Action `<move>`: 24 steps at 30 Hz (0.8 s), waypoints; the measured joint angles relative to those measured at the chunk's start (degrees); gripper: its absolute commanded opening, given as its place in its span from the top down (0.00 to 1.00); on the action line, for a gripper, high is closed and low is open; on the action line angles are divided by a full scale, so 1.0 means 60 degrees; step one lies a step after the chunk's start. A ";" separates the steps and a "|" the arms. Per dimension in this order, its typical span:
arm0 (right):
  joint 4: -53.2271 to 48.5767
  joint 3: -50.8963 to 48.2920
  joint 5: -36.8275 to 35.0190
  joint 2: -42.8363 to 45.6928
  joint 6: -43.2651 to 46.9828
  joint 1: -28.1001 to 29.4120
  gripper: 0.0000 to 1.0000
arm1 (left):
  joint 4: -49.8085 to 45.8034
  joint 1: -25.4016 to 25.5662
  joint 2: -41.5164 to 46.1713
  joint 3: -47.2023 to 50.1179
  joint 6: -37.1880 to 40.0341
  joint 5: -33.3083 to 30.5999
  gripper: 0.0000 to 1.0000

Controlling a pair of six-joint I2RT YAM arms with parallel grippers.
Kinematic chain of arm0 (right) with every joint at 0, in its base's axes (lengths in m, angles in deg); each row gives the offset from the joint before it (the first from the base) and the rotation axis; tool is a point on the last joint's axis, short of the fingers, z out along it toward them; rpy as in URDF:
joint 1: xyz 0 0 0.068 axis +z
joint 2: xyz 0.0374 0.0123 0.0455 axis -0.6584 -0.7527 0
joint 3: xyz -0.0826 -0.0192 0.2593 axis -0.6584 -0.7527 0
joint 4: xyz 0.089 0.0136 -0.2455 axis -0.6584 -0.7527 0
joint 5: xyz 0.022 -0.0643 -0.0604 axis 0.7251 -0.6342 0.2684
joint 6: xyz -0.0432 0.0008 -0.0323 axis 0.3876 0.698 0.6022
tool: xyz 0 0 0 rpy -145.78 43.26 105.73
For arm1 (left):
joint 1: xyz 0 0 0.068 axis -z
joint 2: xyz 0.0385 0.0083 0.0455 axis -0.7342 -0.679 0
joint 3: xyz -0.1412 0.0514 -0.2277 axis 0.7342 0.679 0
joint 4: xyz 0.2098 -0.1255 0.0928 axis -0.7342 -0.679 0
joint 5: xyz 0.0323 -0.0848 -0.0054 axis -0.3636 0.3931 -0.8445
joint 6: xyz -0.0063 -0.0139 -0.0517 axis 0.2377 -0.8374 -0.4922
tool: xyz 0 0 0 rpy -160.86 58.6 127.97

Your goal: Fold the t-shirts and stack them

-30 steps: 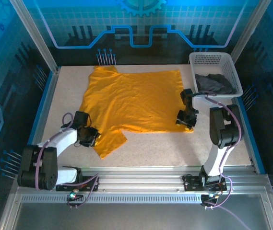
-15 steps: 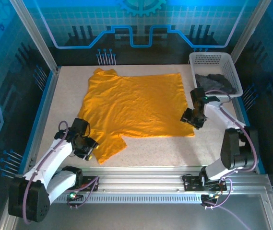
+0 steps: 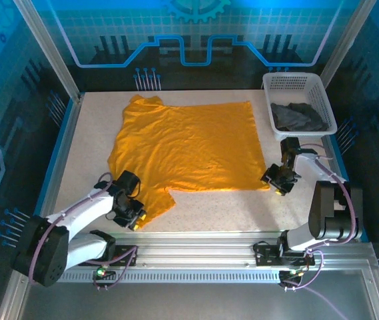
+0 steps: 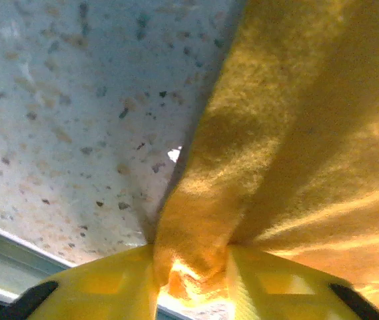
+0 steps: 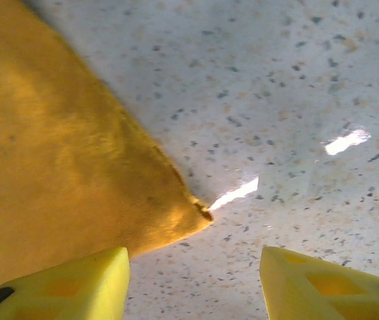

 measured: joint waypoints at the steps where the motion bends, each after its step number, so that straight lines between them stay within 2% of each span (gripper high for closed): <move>1: 0.0004 -0.0015 0.0004 -0.0066 0.0000 -0.0058 0.47 | -0.0113 0.0007 -0.0029 -0.0015 0.0004 -0.0029 0.97; 3: 0.0058 -0.0025 0.0018 -0.0248 -0.0004 -0.0153 0.50 | -0.0324 0.0018 -0.0062 -0.0109 0.0000 -0.0117 1.00; 6: 0.0313 -0.0033 0.0149 -0.0576 -0.0033 -0.0175 0.61 | -0.0401 0.0044 -0.0029 -0.0153 -0.0040 -0.0171 1.00; 13: 0.0583 -0.0087 0.0335 -0.0889 -0.0284 -0.0171 0.99 | -0.0448 0.0087 0.0576 -0.0142 0.0066 -0.0211 1.00; 18: 0.0255 -0.0539 0.0018 0.0069 -0.0608 -0.0084 1.00 | -0.1137 0.0113 0.1840 -0.0127 0.0069 -0.0095 1.00; 24: -0.1005 -0.0984 -0.0474 0.2718 -0.1249 0.0324 1.00 | -0.2291 0.0331 0.3384 -0.0197 0.0062 0.0015 1.00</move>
